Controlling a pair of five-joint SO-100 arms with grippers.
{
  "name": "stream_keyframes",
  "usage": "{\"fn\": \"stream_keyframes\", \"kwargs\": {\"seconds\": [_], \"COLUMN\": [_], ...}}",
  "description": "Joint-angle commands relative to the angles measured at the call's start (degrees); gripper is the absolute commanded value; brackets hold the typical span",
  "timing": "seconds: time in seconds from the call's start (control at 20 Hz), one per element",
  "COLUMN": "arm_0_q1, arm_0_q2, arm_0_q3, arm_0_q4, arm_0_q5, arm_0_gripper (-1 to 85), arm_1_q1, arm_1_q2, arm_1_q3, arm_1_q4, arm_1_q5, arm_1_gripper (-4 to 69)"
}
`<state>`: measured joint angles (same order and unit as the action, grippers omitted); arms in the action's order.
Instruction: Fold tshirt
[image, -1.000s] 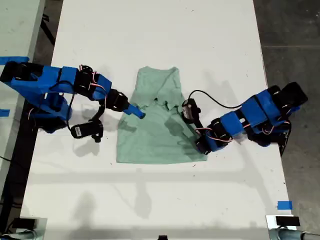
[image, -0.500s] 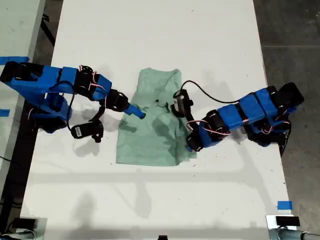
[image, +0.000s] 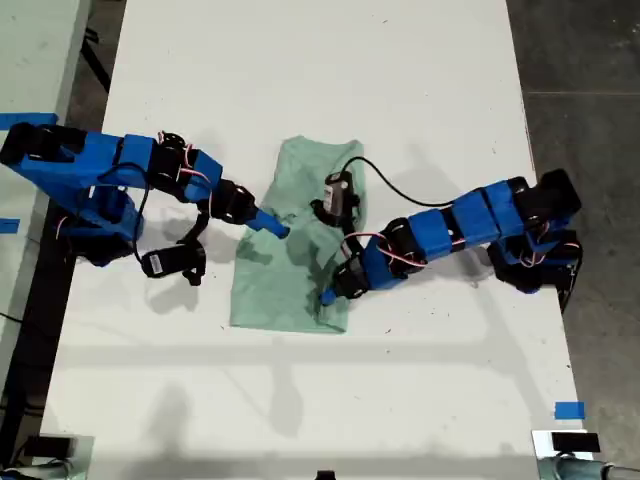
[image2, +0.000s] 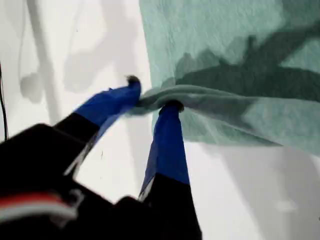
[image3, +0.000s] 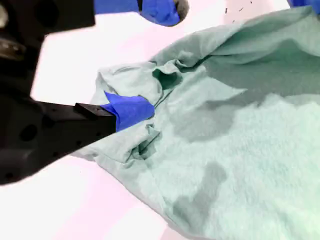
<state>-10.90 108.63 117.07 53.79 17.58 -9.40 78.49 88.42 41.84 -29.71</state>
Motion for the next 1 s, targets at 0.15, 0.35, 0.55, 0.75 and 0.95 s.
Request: {"fn": "stream_keyframes", "kwargs": {"seconds": [0.15, 0.35, 0.55, 0.75, 0.95], "arm_0_q1": [-0.26, 2.11, 9.76, 19.16, 25.75], "arm_0_q2": [4.04, 4.22, 3.87, 3.25, -2.81], "arm_0_q3": [0.35, 2.90, 5.71, 4.66, -1.41], "arm_0_q4": [-1.67, -0.70, 2.90, 8.26, 12.66], "arm_0_q5": [-0.97, -5.27, -18.28, -36.04, -44.03], "arm_0_gripper": [26.4, 26.8, 27.2, 26.5, 25.4], "arm_1_q1": [3.87, 5.62, 5.80, 5.80, 5.71], "arm_1_q2": [8.17, 18.72, 26.98, 29.88, 30.85], "arm_1_q3": [-3.34, 6.86, 15.03, 18.98, 20.39], "arm_1_q4": [-0.88, 3.43, 5.98, 6.86, 6.68], "arm_1_q5": [-6.42, -7.03, -6.50, -5.98, -5.80], "arm_1_gripper": [21.4, 18.1, 15.5, 14.2, 13.5]}}
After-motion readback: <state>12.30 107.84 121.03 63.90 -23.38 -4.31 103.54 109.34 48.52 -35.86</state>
